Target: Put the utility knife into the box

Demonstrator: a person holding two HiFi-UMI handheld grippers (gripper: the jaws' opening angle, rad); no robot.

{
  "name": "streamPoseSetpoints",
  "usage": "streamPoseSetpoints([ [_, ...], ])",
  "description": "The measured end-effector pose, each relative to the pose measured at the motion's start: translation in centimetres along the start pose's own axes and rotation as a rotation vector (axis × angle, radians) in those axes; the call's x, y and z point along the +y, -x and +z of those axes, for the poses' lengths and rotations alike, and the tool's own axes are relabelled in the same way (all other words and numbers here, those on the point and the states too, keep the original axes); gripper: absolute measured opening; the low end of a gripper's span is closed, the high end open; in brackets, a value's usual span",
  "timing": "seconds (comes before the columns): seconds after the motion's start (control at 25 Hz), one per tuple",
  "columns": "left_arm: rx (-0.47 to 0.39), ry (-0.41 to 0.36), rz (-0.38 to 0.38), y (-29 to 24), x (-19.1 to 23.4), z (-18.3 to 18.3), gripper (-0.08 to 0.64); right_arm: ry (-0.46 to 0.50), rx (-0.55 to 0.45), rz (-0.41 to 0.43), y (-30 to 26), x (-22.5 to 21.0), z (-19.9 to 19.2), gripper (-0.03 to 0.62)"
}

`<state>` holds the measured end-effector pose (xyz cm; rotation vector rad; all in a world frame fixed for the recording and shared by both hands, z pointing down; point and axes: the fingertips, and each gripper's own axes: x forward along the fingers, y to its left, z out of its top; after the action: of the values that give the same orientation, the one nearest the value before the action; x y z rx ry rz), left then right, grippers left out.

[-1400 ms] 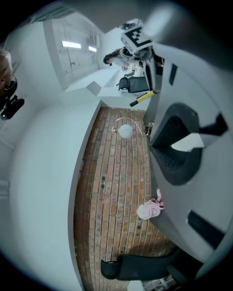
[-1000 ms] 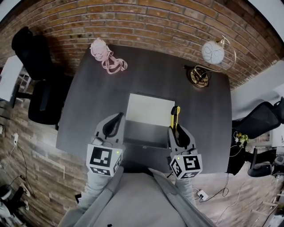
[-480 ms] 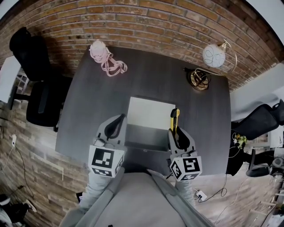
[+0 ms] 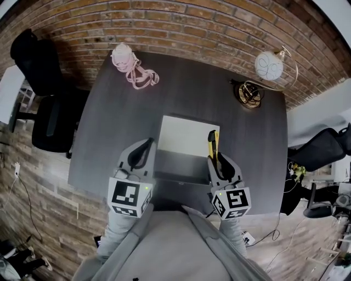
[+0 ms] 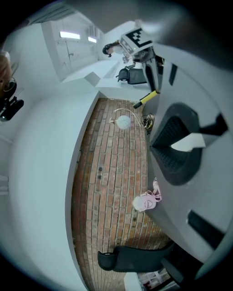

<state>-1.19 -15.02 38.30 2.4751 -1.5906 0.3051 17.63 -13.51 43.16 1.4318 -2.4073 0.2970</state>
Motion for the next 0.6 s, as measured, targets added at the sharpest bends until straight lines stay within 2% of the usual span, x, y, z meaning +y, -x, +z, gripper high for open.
streamPoseSetpoints([
  [0.2, 0.019, 0.009, -0.004, -0.1, 0.1, -1.0, 0.018, 0.047, 0.058, 0.039, -0.8, 0.3, -1.5, 0.127],
  [0.44, 0.041, 0.024, -0.014, -0.3, -0.2, -2.2, 0.018, 0.172, 0.133, 0.105, -1.6, 1.4, -3.3, 0.127],
  [0.6, 0.052, 0.035, -0.014, -0.4, -0.1, -2.9, 0.018, 0.223, 0.178, 0.159, -2.3, 2.2, -4.9, 0.127],
])
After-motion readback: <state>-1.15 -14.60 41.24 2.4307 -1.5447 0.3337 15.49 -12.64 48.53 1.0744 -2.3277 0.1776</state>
